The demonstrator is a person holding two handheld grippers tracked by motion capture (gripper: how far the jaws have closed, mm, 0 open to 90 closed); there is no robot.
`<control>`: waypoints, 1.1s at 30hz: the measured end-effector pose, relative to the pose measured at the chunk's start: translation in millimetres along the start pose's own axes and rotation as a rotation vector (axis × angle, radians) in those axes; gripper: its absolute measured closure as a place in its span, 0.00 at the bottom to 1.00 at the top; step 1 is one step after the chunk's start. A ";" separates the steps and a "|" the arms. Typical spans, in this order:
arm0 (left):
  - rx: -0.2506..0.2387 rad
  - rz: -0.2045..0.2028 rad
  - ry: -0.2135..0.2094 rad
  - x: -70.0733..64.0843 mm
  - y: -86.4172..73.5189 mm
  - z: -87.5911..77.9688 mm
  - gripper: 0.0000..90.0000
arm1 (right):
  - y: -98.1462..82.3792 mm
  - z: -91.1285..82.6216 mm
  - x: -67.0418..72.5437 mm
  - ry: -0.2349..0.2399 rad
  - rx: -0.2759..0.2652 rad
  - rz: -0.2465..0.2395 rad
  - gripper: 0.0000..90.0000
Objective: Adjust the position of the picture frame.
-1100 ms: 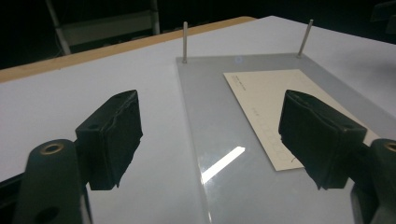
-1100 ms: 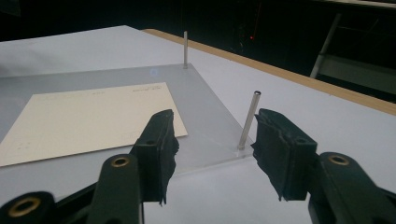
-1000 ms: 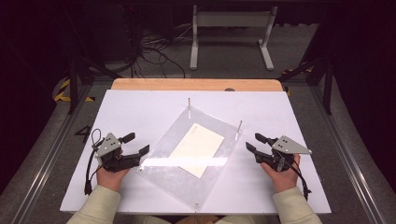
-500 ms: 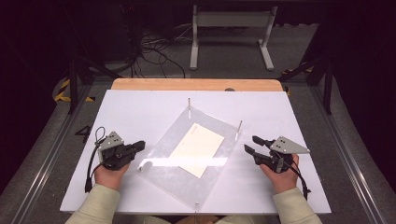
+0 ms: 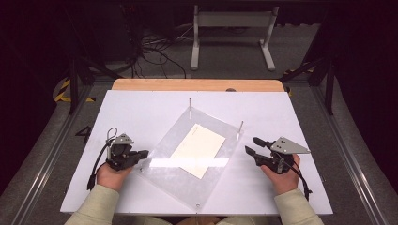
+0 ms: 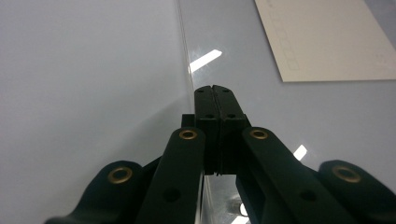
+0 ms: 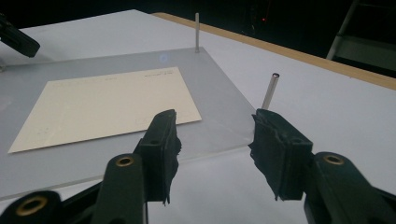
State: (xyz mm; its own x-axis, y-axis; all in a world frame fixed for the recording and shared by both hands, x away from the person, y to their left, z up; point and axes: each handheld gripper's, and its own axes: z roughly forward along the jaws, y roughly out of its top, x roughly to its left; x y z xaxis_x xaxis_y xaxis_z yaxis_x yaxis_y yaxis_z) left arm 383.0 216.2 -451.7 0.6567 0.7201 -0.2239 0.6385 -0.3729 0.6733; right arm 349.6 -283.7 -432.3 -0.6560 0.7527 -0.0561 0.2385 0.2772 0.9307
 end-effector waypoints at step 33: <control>0.063 -0.044 -0.152 -11.3 -2.4 11.2 0.98 | -1.1 2.3 0.4 0.010 0.021 0.018 0.53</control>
State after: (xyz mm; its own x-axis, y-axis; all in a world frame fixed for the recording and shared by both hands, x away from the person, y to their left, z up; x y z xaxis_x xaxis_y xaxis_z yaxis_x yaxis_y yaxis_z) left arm 378.6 202.4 -458.7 0.6779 0.6414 -0.3592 0.6884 -0.3824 0.6163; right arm 350.7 -282.4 -434.2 -0.6586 0.7517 -0.0356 0.2654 0.2762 0.9237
